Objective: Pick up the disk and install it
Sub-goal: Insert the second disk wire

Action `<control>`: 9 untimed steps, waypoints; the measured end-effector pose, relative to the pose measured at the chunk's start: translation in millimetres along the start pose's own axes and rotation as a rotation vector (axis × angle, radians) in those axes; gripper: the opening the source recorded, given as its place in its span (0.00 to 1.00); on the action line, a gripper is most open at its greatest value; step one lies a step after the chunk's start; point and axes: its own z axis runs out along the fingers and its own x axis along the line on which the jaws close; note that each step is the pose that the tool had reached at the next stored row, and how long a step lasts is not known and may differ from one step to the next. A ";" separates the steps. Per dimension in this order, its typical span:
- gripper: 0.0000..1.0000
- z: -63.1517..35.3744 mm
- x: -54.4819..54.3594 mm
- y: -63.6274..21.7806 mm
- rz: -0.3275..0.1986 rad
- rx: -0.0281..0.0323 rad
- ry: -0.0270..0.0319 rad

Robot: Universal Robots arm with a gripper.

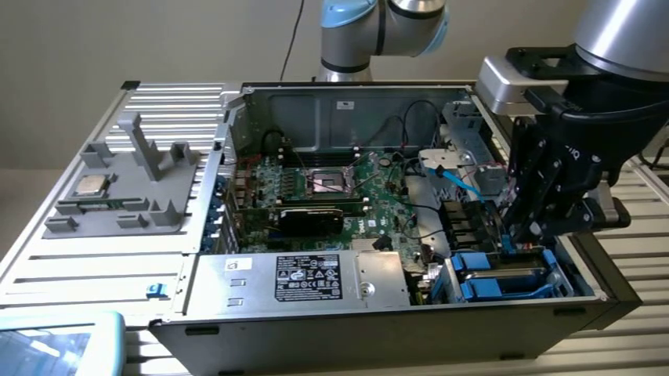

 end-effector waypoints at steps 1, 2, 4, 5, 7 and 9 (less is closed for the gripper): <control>0.30 0.1 -0.6 -0.5 0.000 0.0000 -0.0001; 0.30 0.1 -1.2 -0.9 0.000 0.0000 -0.0001; 0.30 0.1 -2.6 -2.3 0.000 -0.0001 -0.0002; 0.30 0.1 -3.9 -2.6 0.000 -0.0003 -0.0001; 0.30 0.0 -6.5 -2.8 0.000 -0.0004 0.0005; 0.30 -0.1 -9.2 -3.5 -0.001 -0.0006 0.0017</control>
